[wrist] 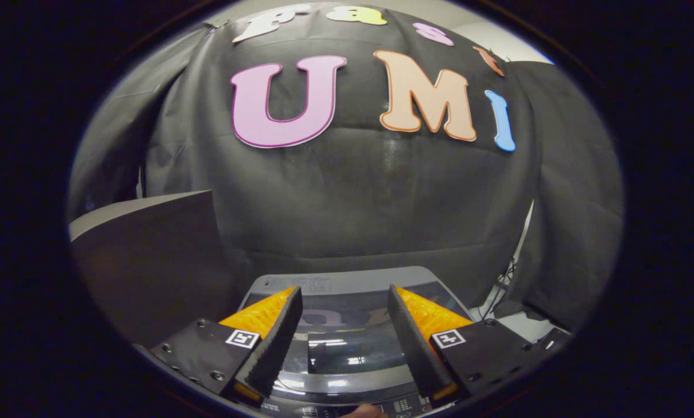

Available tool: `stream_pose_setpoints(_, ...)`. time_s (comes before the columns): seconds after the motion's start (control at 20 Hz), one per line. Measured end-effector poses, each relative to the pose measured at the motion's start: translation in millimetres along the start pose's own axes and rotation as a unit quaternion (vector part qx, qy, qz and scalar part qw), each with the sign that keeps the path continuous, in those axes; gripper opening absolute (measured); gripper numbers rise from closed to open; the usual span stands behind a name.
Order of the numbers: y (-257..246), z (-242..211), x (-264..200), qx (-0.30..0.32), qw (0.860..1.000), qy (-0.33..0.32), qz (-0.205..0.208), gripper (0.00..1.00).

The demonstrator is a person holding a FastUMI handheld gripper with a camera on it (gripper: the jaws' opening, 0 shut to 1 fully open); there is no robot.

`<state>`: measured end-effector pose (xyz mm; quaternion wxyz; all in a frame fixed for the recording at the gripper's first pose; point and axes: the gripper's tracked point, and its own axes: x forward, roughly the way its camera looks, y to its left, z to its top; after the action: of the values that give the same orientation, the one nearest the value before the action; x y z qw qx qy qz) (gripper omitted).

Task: Put the clothes into the washing machine and then close the washing machine lid.

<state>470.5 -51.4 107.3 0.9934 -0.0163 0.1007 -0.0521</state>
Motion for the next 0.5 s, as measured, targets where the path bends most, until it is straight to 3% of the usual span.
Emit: stream_pose_setpoints(0.5,-24,-12,-86,0.025,0.998,-0.057,0.011,0.96)
